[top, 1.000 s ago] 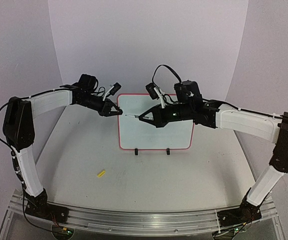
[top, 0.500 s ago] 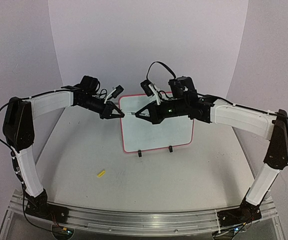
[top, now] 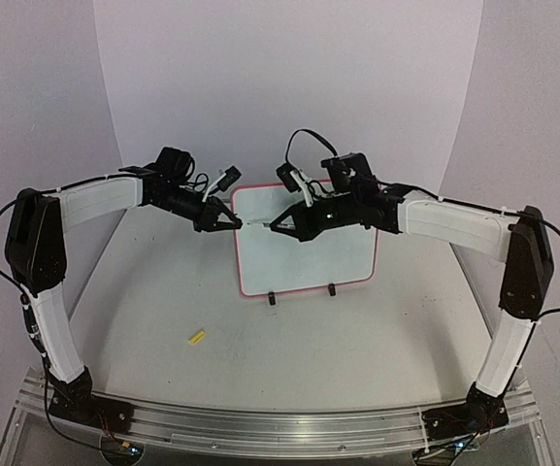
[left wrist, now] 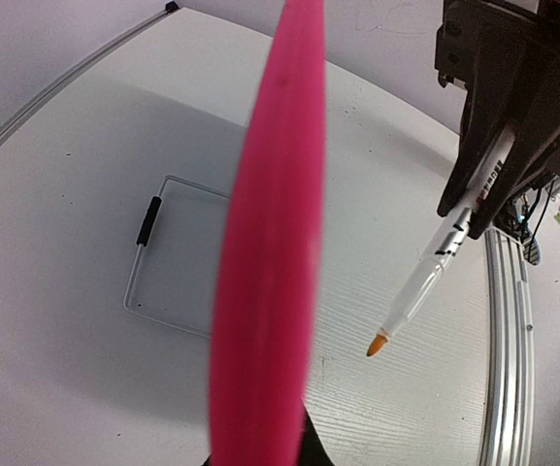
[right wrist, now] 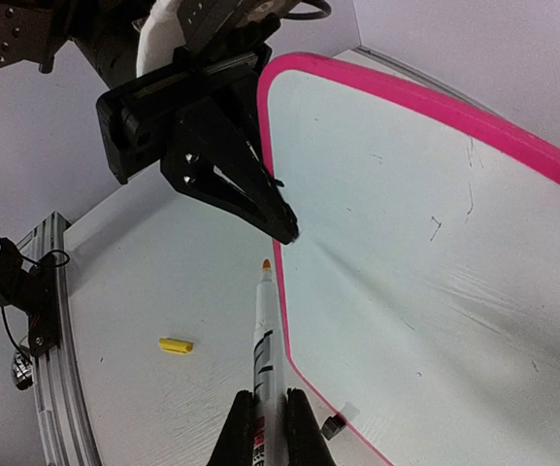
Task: Write a sentence on the whiteboard
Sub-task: Hold the whiteboard at the center of the board, then write a sentence on the whiteboard.
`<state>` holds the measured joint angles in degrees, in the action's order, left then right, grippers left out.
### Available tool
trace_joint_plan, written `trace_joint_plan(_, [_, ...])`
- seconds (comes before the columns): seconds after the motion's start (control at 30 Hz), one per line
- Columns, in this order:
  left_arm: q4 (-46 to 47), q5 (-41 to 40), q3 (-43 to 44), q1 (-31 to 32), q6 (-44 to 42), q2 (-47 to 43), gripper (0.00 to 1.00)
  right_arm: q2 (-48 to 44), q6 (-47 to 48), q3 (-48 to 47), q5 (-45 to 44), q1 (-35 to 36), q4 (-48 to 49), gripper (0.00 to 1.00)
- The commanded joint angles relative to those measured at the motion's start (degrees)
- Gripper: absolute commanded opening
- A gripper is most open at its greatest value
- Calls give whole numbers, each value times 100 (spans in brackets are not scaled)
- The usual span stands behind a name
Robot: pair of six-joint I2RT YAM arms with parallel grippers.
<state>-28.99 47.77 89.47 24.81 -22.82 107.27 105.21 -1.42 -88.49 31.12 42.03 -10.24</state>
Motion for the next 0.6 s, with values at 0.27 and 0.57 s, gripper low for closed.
trace_joint_plan(0.27, [-216,-661,-43,51,-324,-189,0,301,298,-514,11,-2,30,0])
trace_joint_plan(0.57, [-247,-689,-20,76,-346,-197,0,408,300,-619,-160,-2,-32,0])
